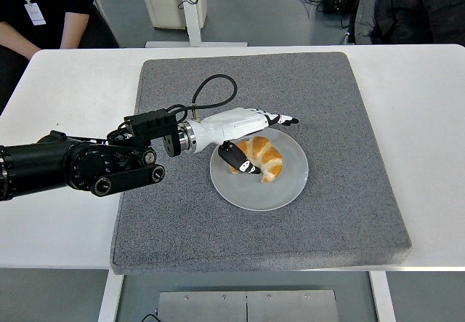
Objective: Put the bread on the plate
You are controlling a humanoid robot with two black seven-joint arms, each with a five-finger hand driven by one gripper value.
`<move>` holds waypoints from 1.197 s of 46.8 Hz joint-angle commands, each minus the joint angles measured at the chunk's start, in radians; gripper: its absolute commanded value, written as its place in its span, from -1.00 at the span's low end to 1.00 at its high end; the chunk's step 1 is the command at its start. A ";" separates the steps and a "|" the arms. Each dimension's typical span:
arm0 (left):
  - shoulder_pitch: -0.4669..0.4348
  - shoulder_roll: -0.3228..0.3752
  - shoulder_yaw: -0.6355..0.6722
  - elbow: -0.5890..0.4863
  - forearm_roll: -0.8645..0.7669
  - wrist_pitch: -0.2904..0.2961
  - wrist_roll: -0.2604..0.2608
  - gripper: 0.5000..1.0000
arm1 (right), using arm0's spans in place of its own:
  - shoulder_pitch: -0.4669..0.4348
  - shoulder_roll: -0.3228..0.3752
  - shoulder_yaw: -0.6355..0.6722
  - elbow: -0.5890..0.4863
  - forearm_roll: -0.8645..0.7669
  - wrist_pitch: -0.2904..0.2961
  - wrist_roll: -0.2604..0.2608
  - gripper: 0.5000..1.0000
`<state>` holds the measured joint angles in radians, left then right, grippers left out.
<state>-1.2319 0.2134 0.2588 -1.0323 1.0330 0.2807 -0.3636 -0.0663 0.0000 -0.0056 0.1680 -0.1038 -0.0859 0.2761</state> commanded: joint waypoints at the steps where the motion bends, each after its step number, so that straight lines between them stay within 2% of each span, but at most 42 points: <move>1: -0.001 0.000 -0.023 0.000 -0.016 -0.002 -0.001 0.77 | -0.001 0.000 0.000 0.001 -0.001 0.000 0.000 1.00; 9: -0.001 0.014 -0.110 0.000 -0.115 -0.024 0.000 0.85 | -0.001 0.000 0.000 0.001 0.000 0.000 0.000 1.00; 18: -0.012 0.057 -0.210 0.000 -0.224 -0.144 0.011 0.86 | 0.000 0.000 0.000 0.001 -0.001 0.000 0.000 1.00; 24: -0.008 0.080 -0.296 0.000 -0.263 -0.178 0.012 0.86 | -0.001 0.000 0.000 0.001 -0.001 0.000 0.000 1.00; 31: -0.003 0.106 -0.378 0.003 -0.338 -0.179 0.012 0.86 | -0.001 0.000 -0.002 0.001 0.001 0.000 0.000 1.00; 37: 0.011 0.110 -0.450 0.026 -0.482 -0.175 0.014 0.86 | -0.001 0.000 -0.002 0.001 0.001 0.000 0.000 1.00; 45: 0.034 0.112 -0.513 0.107 -0.636 -0.169 0.012 0.86 | -0.001 0.000 -0.002 0.004 -0.001 0.000 0.000 1.00; 50: 0.048 0.101 -0.561 0.166 -0.679 -0.169 0.011 0.86 | -0.001 0.000 -0.002 0.004 -0.001 0.000 0.000 1.00; 56: 0.087 0.101 -0.638 0.187 -0.697 -0.169 0.009 0.86 | -0.001 0.000 -0.002 0.004 0.001 0.000 0.000 1.00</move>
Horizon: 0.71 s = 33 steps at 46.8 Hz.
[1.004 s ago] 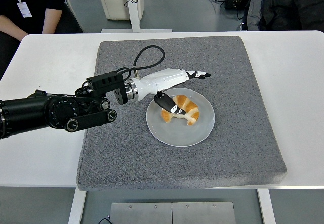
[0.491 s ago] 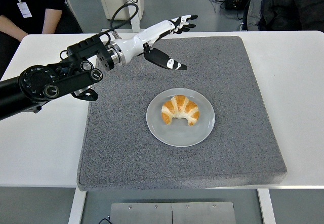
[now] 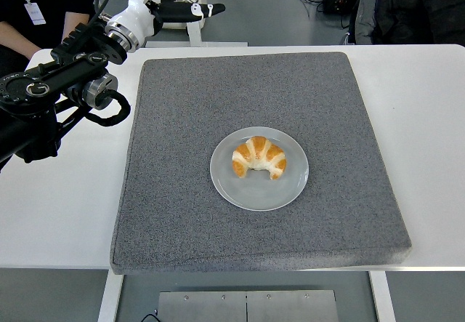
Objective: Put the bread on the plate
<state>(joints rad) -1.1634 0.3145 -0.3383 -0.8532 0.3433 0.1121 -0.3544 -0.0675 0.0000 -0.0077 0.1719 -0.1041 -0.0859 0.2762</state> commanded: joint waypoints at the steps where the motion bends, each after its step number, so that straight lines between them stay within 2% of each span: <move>1: 0.025 -0.002 -0.056 0.010 -0.007 0.000 -0.001 0.86 | 0.000 0.000 0.000 0.000 0.000 0.000 0.000 1.00; 7: 0.070 -0.006 -0.139 0.026 -0.009 0.000 -0.005 0.86 | 0.000 0.000 0.000 0.001 0.001 0.000 0.000 1.00; 18: 0.151 -0.066 -0.252 0.063 -0.020 0.000 -0.006 0.86 | 0.000 0.000 0.000 0.001 0.000 0.000 0.000 1.00; 33: 0.185 -0.086 -0.268 0.103 -0.181 0.001 -0.005 0.85 | 0.000 0.000 0.000 0.001 0.000 0.000 0.000 1.00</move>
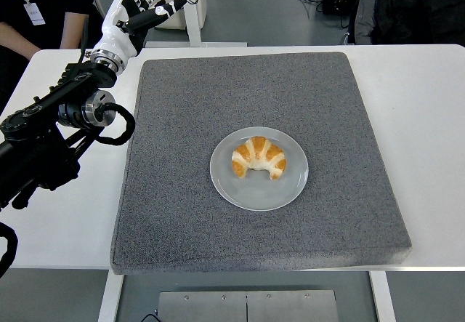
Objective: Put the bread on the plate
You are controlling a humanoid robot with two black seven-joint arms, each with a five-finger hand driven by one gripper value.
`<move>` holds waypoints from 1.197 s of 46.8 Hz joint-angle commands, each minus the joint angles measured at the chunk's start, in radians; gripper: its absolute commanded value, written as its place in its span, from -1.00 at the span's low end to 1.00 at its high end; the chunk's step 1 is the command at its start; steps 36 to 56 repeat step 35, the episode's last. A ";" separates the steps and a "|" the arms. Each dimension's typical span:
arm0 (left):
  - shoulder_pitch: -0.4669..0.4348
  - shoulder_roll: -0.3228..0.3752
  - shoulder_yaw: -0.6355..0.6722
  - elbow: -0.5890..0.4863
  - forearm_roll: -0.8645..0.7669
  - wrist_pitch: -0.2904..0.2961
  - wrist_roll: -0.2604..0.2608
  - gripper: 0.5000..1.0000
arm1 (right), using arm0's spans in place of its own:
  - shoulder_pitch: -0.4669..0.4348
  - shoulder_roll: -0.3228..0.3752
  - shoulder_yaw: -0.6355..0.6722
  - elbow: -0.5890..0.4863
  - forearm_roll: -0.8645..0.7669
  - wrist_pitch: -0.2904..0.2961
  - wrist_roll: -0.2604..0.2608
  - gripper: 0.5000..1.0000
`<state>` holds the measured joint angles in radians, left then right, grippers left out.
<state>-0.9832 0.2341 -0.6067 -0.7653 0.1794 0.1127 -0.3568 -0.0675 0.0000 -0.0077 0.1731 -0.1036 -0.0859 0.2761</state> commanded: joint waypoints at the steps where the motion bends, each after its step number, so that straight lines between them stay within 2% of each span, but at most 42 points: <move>1: 0.009 -0.007 0.002 0.018 -0.017 0.001 -0.004 0.85 | 0.000 0.000 0.000 0.000 -0.001 0.000 0.000 1.00; 18: 0.064 -0.032 0.013 0.063 -0.005 -0.001 -0.011 0.85 | 0.000 0.000 0.000 0.000 -0.001 0.000 0.000 1.00; 25: 0.064 -0.033 0.015 0.063 -0.001 -0.001 -0.013 0.85 | 0.000 0.000 0.002 0.000 -0.001 0.000 0.000 1.00; 33: 0.067 -0.033 0.018 0.064 -0.001 -0.004 -0.054 0.85 | 0.000 0.000 0.000 0.000 -0.001 0.000 0.000 1.00; 56: 0.067 -0.035 0.018 0.063 0.000 -0.004 -0.054 0.86 | 0.000 0.000 0.000 0.000 -0.001 0.000 0.000 1.00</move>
